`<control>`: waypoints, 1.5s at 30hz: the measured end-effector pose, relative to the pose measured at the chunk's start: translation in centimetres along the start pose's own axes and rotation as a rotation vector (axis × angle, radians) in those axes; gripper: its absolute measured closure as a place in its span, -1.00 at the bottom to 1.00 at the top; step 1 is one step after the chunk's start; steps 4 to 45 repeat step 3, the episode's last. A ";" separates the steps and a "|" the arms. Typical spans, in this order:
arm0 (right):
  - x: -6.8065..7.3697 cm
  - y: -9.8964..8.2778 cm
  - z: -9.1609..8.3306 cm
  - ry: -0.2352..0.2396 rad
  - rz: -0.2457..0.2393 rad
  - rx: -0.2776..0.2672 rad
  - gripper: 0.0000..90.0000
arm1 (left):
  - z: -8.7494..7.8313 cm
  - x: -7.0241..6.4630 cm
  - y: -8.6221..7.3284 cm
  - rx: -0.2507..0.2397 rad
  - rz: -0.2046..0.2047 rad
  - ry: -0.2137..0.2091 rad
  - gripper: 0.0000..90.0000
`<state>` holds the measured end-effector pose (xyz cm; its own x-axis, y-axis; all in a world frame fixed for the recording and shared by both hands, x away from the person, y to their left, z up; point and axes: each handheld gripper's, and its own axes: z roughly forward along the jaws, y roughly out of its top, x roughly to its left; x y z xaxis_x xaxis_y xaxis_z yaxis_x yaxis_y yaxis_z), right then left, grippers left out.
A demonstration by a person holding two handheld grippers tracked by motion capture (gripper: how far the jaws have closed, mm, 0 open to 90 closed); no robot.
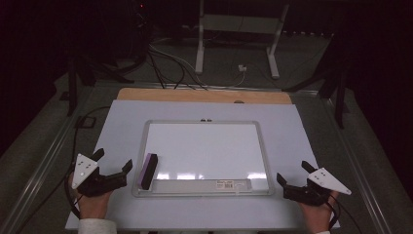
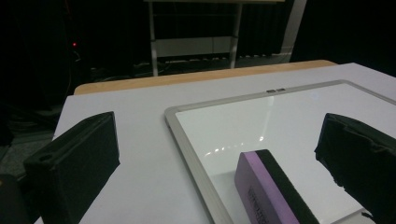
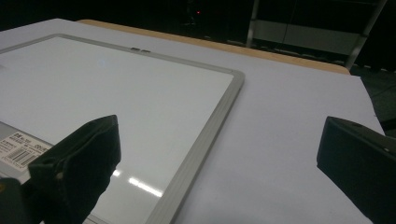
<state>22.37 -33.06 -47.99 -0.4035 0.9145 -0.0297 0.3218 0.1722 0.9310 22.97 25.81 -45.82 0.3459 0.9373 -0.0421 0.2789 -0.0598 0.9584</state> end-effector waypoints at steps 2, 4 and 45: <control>0.0 0.0 0.0 0.000 -0.001 -0.001 -1.00 | 0.0 0.0 0.0 -0.001 -0.003 0.004 -0.99; 0.0 0.0 0.0 0.000 -0.002 0.000 -1.00 | 0.1 0.1 -0.1 0.002 -0.002 0.004 -0.99; 0.0 0.0 0.0 0.000 -0.002 0.000 -1.00 | 0.1 0.1 -0.1 0.002 -0.002 0.004 -0.99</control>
